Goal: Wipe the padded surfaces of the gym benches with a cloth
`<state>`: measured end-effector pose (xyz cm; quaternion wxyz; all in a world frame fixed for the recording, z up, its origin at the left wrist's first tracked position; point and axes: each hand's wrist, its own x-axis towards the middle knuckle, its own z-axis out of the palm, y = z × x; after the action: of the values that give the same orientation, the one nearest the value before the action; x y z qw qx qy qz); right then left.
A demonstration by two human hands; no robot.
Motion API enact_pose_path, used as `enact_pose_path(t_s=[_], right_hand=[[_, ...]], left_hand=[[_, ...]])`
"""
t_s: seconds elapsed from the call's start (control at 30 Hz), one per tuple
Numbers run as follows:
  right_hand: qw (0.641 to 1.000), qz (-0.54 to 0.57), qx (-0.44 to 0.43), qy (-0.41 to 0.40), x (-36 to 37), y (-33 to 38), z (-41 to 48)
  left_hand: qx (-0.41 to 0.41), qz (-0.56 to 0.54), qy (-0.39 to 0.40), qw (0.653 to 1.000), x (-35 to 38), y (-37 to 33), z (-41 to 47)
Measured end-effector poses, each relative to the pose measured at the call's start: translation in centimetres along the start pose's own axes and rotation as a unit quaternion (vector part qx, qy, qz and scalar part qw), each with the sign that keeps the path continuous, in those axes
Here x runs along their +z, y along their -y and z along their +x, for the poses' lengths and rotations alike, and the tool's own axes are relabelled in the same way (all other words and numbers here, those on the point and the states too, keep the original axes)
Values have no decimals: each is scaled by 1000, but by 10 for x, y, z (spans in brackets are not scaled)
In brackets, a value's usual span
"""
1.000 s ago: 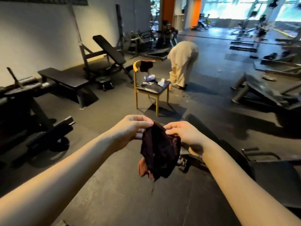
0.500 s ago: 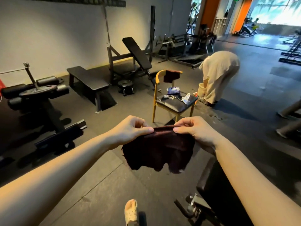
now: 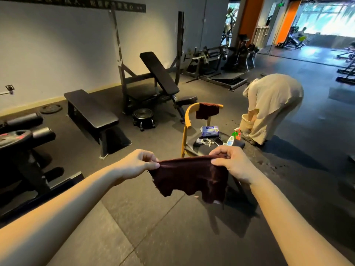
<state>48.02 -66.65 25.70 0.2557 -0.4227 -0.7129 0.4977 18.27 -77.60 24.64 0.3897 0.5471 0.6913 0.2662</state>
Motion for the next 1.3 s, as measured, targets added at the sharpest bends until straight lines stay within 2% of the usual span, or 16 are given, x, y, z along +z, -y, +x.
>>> enact_pose_path(t_s=[0.17,0.3,0.4,0.57,0.7,0.83,1.07,1.2,1.3], right_hand=[[993,35,0,-113,-29,-34,150],[988,59,10,-144,-53,-85,279],[990,60,18,-129,-76,-129,382],[994,66,67,-56,-111,-194,531],[992,58,111,-7,-120,-243,635],[987,41,153,-2,-108,-280,726],[980,-41,192,-18,-74,-329,822],[972,-56,226,-7,-59,-352,837],[967,-63,245,21,-52,-357,836]], left_hand=[[13,-58,-143,988,-14,-3,141],[-12,-102,-169,980,-20,2,273],[-45,-93,-166,981,-20,12,379],[-148,-104,-153,972,-17,33,528],[-210,-123,-180,953,-21,51,629],[-258,-150,-214,930,-26,78,716],[-317,-182,-237,900,-18,131,814],[-335,-209,-262,881,-4,147,834],[-342,-241,-248,874,4,151,840]])
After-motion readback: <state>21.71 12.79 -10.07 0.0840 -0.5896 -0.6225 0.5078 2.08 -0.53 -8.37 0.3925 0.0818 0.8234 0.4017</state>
